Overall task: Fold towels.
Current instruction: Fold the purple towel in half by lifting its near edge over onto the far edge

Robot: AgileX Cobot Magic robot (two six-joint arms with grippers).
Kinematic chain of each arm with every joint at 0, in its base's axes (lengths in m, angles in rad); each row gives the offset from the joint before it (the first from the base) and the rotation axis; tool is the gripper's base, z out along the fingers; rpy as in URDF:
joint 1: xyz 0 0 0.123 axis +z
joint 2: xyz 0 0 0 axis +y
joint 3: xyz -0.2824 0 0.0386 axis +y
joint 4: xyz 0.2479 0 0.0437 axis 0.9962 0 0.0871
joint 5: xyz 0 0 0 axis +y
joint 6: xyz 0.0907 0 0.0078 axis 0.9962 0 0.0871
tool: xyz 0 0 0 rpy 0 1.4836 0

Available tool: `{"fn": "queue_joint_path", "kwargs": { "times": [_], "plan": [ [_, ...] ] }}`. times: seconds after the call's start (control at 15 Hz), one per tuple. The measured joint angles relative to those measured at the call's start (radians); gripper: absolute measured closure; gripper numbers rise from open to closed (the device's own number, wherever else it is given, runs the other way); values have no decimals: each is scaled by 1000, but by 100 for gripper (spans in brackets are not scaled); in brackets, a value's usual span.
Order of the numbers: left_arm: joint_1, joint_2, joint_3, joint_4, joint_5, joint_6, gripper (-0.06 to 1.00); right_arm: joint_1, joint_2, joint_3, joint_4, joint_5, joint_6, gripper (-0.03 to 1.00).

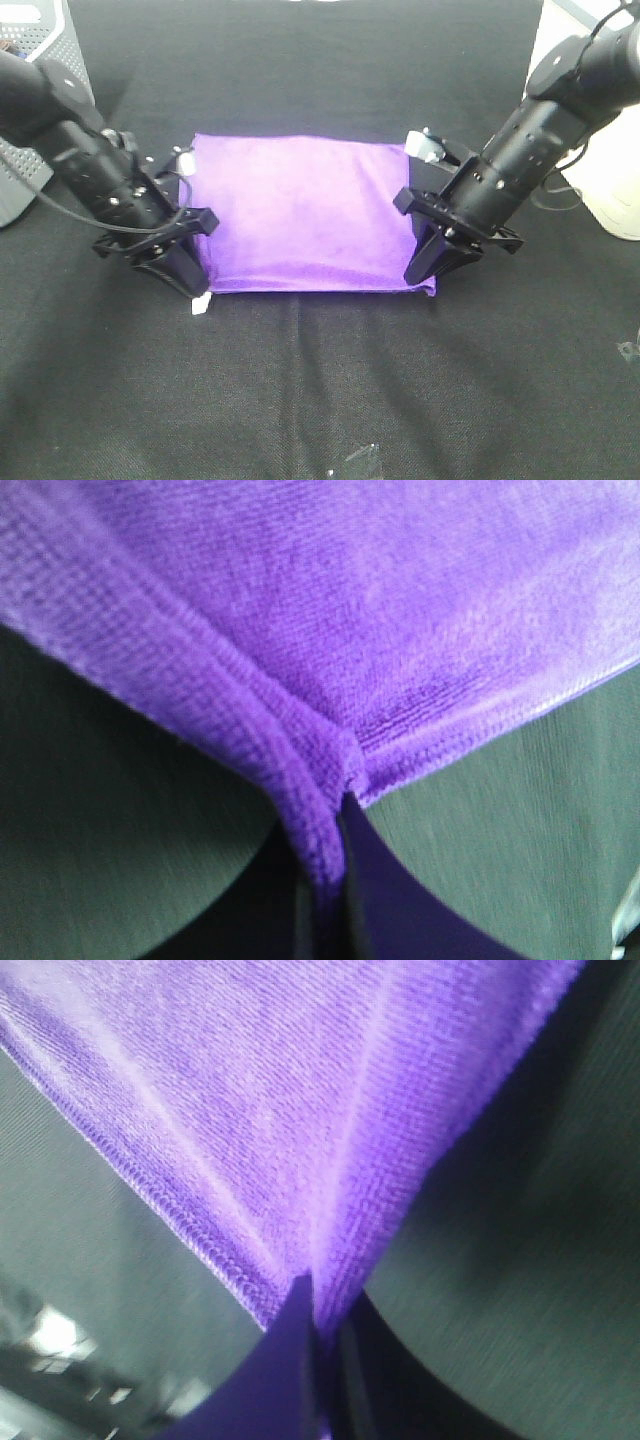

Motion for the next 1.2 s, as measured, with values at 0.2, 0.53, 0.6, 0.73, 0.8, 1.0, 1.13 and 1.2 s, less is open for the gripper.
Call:
{"fn": "queue_joint_path", "kwargs": {
  "times": [0.2, 0.53, 0.6, 0.73, 0.8, 1.0, 1.13, 1.2],
  "plan": [
    [-1, -129, 148, -13, -18, 0, 94, 2, -65, 75, 19, 51, 36, 96],
    [-6, -291, 316, -46, -24, 0, 94, 7, -181, 199, 41, 99, 67, 96],
    [-6, -293, 315, -46, -35, 0, 94, 8, -181, 189, 40, 89, 68, 96],
    [-6, -286, 284, -44, -52, 0, 94, 8, -181, 141, 22, 59, 68, 96],
    [-6, -276, 257, -41, -63, 0, 94, 8, -179, 101, 11, 50, 68, 96],
    [-5, -221, 154, -20, -71, 0, 94, 8, -131, -43, -18, 44, 68, 96],
    [1, -162, 34, -4, -73, -6, 94, 2, -44, -174, -38, 46, 68, 96],
    [2, -138, -18, 0, -77, -7, 94, 1, -11, -221, -43, 46, 68, 96]
  ]
}}
